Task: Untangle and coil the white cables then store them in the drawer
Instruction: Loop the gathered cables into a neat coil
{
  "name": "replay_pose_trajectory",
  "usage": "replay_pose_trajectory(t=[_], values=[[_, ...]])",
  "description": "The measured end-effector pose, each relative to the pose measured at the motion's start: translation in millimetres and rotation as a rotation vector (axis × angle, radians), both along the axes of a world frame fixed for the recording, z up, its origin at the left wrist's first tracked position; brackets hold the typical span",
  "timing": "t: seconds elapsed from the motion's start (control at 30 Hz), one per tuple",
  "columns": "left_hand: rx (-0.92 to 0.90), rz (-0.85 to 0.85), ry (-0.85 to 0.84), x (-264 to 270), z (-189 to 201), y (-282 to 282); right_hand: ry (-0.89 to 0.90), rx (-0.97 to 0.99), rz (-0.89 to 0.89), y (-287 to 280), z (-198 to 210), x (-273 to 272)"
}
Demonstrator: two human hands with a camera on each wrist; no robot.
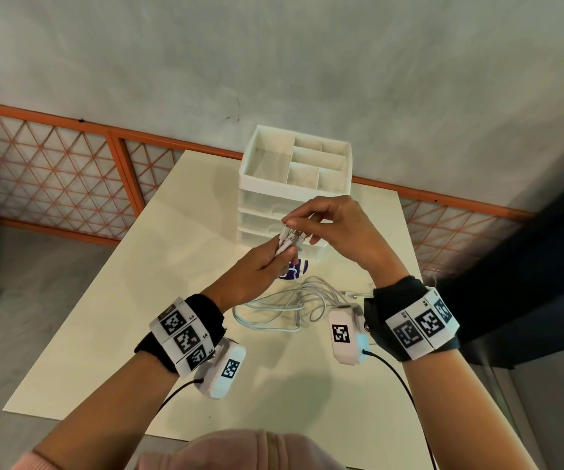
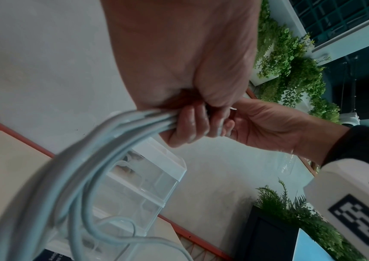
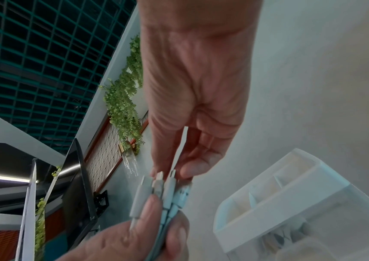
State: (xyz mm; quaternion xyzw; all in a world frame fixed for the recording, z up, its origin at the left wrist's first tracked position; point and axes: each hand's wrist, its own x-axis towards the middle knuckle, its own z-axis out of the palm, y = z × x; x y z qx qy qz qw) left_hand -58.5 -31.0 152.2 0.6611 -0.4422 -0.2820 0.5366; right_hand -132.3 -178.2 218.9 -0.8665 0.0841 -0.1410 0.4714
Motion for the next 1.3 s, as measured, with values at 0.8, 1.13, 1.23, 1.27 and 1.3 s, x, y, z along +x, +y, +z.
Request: replay_pose_trajectory(t=[0.8,1.13,1.23,1.27,1.3], values=[[0.037,0.033,0.063,-5,11,4,-0.011,-0.059,0.053,5,-2,0],[0.057,-0.025,0.229,-3,13,7,-0.01,-0.084,0.105,-5,-2,3],[0.087,-0.031,0.256,0,11,6,-0.008,-0.04,0.108,-7,-3,4],[0.093,-0.034,0.254,1,10,6,-0.008,-0.029,0.109,-7,-3,5],[0.095,-0.037,0.252,2,8,5,-0.005,-0.022,0.107,-7,-3,6]])
